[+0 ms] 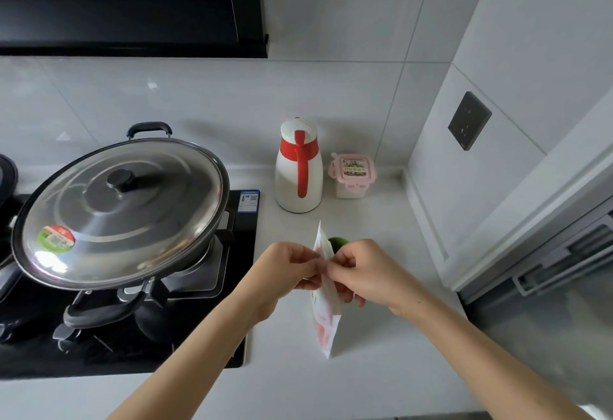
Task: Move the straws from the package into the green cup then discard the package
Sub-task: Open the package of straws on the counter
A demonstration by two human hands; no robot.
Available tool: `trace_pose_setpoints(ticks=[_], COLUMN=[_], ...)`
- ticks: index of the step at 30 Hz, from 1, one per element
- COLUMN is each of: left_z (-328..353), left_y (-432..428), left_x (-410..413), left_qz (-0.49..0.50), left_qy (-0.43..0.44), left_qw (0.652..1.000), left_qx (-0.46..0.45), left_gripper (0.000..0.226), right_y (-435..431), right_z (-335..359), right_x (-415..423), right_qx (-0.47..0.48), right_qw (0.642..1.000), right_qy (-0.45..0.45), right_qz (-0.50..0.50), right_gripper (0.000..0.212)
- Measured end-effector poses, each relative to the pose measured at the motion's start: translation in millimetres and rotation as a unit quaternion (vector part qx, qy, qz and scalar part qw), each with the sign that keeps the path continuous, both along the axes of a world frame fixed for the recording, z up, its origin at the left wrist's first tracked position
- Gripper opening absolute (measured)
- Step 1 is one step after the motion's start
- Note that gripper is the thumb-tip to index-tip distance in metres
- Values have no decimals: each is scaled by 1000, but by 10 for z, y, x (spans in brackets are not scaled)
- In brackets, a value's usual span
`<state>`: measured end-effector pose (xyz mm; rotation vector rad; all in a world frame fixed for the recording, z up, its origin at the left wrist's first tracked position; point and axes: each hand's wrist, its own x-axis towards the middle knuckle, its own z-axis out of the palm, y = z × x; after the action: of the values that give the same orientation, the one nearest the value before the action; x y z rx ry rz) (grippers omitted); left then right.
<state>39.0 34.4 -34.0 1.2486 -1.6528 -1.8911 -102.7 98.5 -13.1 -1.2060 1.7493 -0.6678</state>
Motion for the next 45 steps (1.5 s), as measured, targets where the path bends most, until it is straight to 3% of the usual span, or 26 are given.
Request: trace_pose_setpoints(ticks=[10, 21, 26, 30, 36, 45], left_z=[102, 124, 89, 82, 106, 123], left_y=[47, 141, 170, 148, 105, 77], left_x=[-54, -64, -43, 3, -47, -27], left_qz=[-69, -53, -46, -46, -4, -71], left_qy=[-109, -141, -191, -193, -127, -156], left_qw=[988, 982, 957, 953, 986, 970], left_qx=[-90, -111, -215, -227, -108, -174], left_gripper=[24, 19, 32, 22, 18, 16], right_y=[28, 54, 134, 146, 195, 180], right_z=[101, 39, 3, -23, -43, 15], right_x=[-37, 36, 111, 66, 127, -10], right_qx=[33, -49, -112, -136, -122, -84], right_qw=[995, 989, 950, 962, 969, 985], right_qy=[64, 137, 291, 234, 213, 144], right_qz=[73, 33, 17, -34, 34, 39], right_gripper=[19, 22, 31, 28, 31, 26])
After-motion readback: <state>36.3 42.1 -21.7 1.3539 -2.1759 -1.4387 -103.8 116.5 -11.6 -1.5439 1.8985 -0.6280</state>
